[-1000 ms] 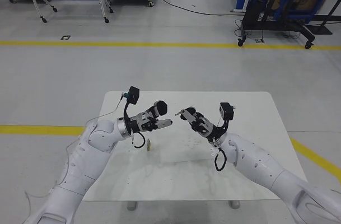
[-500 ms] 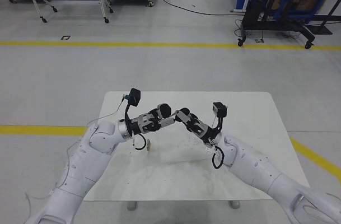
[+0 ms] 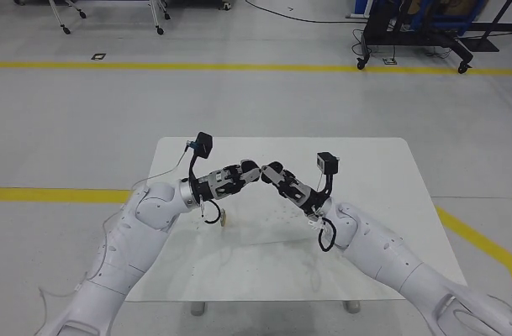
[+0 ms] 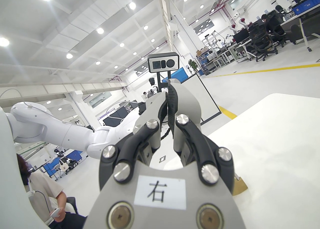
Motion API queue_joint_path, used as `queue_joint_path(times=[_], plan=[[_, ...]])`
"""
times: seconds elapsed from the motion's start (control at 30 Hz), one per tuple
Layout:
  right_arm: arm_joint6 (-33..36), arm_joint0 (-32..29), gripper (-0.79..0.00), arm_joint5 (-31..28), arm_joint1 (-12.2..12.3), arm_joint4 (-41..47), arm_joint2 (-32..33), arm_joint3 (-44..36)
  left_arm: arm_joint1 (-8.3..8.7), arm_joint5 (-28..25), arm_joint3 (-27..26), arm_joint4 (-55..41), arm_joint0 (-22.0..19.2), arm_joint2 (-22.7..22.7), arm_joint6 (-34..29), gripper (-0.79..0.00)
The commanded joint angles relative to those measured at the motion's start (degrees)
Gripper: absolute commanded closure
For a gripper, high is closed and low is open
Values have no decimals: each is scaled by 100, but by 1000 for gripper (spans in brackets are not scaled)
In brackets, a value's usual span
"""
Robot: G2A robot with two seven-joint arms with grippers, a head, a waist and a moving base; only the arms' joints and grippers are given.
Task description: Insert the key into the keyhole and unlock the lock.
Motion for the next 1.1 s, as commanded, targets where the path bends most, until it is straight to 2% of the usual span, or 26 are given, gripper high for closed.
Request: queue_joint_path(times=[0.0, 0.23, 0.27, 0.33, 0.37, 0.7, 0.9, 1.0, 1.07], plan=[[19, -30, 0, 0, -13, 20, 81, 1, 2, 5, 7, 15, -4, -7, 33, 0], [242, -176, 0, 0, -37, 118, 281, -95, 23, -49, -12, 7, 10, -36, 35, 0], [283, -201, -120, 0, -39, 179, 305, -130, 28, -49, -12, 6, 12, -45, 29, 0], [381, -235, -465, 0, -35, 242, 369, -151, 38, -51, -28, -11, 20, -64, 23, 0], [435, -251, -785, 0, -35, 262, 396, -166, 43, -58, -37, -24, 28, -74, 19, 0], [627, -305, -785, 0, -32, 324, 500, -211, 141, -184, -103, -340, 81, -289, -180, 0], [652, -306, -785, 46, -31, 293, 507, -210, 246, -81, -63, -788, 3, -335, -948, 0], [850, -236, -785, 508, 49, -554, 827, -203, 285, 1, -62, -956, -74, -278, -1390, 0], [1133, -256, -785, 562, 164, -1035, 1097, -196, 302, 25, -80, -1020, -115, -232, -1599, 0]])
